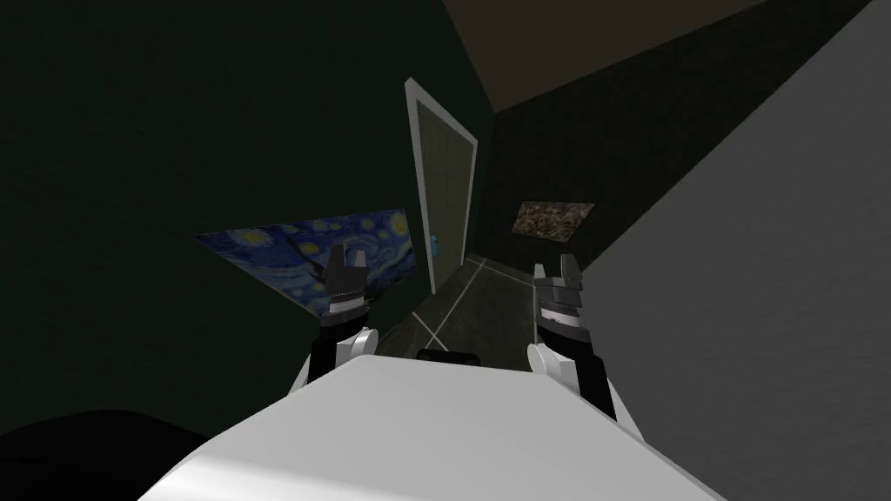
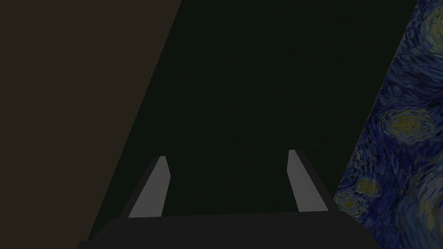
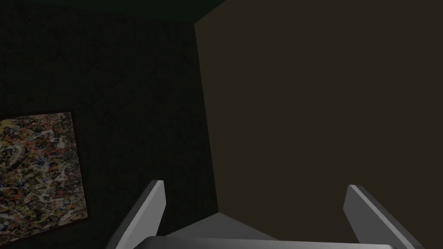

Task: Pull the door open

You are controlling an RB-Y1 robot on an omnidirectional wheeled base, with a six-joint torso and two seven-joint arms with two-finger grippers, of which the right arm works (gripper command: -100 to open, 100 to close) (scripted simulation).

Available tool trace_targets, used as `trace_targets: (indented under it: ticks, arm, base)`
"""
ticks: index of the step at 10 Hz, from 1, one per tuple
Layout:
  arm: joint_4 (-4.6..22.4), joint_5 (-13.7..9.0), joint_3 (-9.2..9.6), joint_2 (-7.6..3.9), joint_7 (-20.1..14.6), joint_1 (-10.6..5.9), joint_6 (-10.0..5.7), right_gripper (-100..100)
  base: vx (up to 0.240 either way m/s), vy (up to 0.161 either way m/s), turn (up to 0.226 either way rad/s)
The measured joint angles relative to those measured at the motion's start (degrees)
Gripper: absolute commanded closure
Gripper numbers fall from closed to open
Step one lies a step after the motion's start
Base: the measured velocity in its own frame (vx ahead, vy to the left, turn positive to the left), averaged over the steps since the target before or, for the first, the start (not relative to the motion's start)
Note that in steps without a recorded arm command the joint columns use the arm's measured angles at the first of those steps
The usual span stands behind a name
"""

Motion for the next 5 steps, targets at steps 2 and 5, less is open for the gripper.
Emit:
trace_targets:
  ticks: [2,5]
  arm:
    - [2.2,1.3,0.3,-0.62,1.3,-1.06,0.03,-100]
    - [6.1,4.0,1.31,-1.17,4.6,-3.57,0.76,-100]
  base:
    - [0.11,-0.018,0.114]
    - [0.13,-0.025,0.149]
